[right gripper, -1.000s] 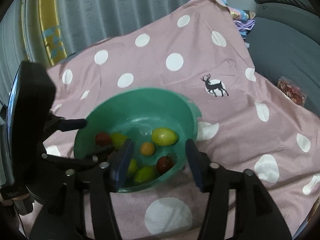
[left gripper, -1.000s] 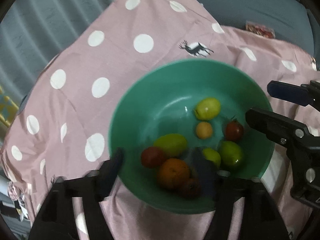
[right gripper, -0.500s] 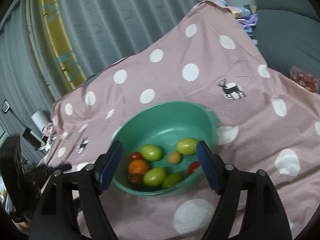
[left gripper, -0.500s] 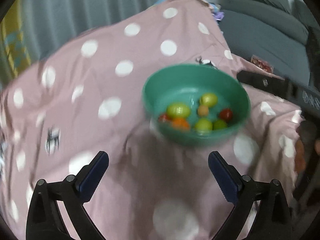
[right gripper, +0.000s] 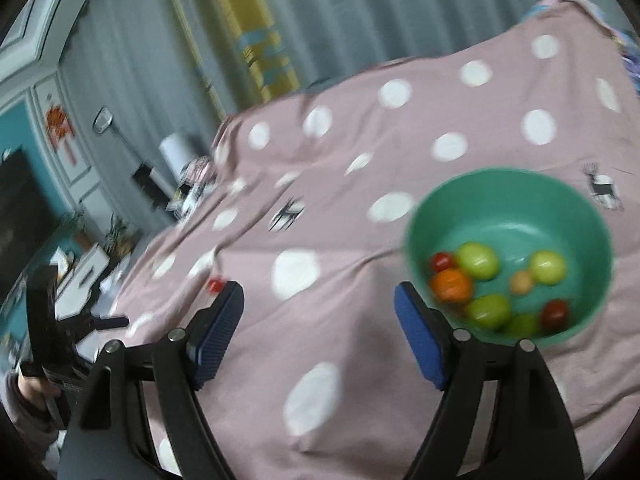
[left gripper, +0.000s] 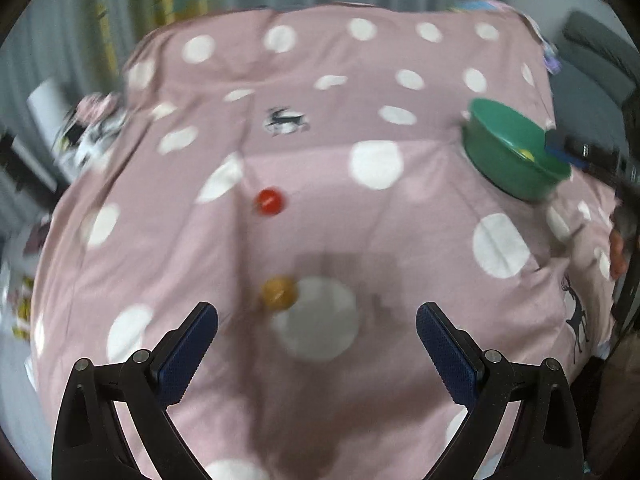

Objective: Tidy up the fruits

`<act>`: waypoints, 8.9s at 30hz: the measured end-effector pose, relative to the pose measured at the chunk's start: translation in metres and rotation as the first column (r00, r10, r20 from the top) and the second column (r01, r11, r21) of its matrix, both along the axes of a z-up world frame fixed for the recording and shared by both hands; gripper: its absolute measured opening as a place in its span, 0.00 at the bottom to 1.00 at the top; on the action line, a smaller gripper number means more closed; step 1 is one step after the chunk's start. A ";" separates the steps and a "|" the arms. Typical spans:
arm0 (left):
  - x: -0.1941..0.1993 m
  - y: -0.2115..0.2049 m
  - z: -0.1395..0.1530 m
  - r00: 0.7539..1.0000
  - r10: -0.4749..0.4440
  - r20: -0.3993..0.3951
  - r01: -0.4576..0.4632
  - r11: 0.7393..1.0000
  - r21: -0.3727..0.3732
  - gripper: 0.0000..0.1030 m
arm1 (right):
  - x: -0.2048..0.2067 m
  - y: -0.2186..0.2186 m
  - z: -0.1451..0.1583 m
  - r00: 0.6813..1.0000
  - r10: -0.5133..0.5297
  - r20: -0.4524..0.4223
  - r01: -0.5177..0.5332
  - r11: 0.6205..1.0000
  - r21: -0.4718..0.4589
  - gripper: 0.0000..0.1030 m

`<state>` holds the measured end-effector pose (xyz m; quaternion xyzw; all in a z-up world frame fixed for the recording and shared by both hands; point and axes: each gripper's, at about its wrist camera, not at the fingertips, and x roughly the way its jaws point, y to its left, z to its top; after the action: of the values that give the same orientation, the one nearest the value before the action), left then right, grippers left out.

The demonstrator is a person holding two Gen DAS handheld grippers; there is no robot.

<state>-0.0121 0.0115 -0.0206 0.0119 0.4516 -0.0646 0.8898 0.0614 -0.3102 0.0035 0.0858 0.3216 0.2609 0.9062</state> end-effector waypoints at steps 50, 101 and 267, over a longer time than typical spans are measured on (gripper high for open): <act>0.037 0.028 -0.044 0.983 -0.172 -0.066 0.157 0.969 -0.190 0.26 | 0.098 0.250 -0.080 0.880 0.287 -0.378 -0.370 0.914 -0.167 0.42; 0.045 -0.084 0.026 0.946 -0.306 0.103 0.315 0.946 -0.082 0.26 | -0.023 0.000 -0.014 0.985 -0.064 -0.159 0.073 0.996 0.046 0.29; 0.101 -0.222 0.060 0.894 -0.421 0.152 0.398 0.903 0.158 0.86 | -0.034 -0.088 0.040 0.915 -0.400 0.045 0.402 0.903 -0.148 0.92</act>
<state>0.0887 -0.2107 0.0397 0.1676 0.3586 -0.2215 0.8912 0.0274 -0.3982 0.0440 0.0780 0.3100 0.0439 0.9465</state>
